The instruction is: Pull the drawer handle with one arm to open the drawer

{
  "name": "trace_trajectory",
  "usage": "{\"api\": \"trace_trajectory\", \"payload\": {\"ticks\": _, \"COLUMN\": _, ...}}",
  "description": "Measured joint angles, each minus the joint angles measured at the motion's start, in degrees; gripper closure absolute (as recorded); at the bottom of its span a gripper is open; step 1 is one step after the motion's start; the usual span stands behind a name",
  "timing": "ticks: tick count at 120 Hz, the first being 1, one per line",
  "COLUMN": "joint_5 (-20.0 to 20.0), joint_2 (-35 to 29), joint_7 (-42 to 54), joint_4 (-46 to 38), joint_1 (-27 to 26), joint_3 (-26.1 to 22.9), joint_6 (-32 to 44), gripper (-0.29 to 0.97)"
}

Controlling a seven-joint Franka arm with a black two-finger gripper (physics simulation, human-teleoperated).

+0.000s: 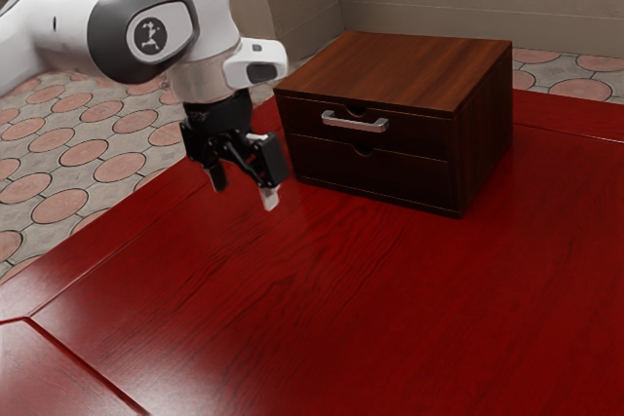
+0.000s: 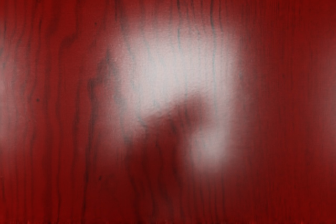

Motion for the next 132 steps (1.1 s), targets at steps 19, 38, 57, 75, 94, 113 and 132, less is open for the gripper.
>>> {"api": "trace_trajectory", "payload": {"ticks": 19, "joint_5": 0.1, "joint_2": 0.1, "joint_7": 0.0, "joint_4": 0.4, "joint_1": 1.4, "joint_3": 1.5, "joint_6": -1.5, "gripper": 0.00}}
{"api": "trace_trajectory", "payload": {"ticks": 38, "joint_5": -0.1, "joint_2": -1.1, "joint_7": -0.3, "joint_4": 6.3, "joint_1": 6.0, "joint_3": 1.5, "joint_6": -3.5, "gripper": 0.00}}
{"api": "trace_trajectory", "payload": {"ticks": 57, "joint_5": -0.3, "joint_2": -3.0, "joint_7": -10.6, "joint_4": 10.8, "joint_1": 11.3, "joint_3": 1.2, "joint_6": -5.7, "gripper": 0.00}}
{"api": "trace_trajectory", "payload": {"ticks": 75, "joint_5": -0.4, "joint_2": -1.1, "joint_7": -26.1, "joint_4": 10.3, "joint_1": 13.3, "joint_3": 1.2, "joint_6": -2.9, "gripper": 0.00}}
{"api": "trace_trajectory", "payload": {"ticks": 94, "joint_5": -0.9, "joint_2": 0.5, "joint_7": -39.5, "joint_4": 9.2, "joint_1": 13.3, "joint_3": 1.1, "joint_6": 2.5, "gripper": 0.00}}
{"api": "trace_trajectory", "payload": {"ticks": 113, "joint_5": -1.8, "joint_2": -3.0, "joint_7": -49.8, "joint_4": -2.2, "joint_1": 8.3, "joint_3": 1.0, "joint_6": 11.4, "gripper": 0.00}}
{"api": "trace_trajectory", "payload": {"ticks": 132, "joint_5": -3.7, "joint_2": -6.1, "joint_7": -57.8, "joint_4": -13.7, "joint_1": 3.5, "joint_3": 1.1, "joint_6": 25.2, "gripper": 0.00}}
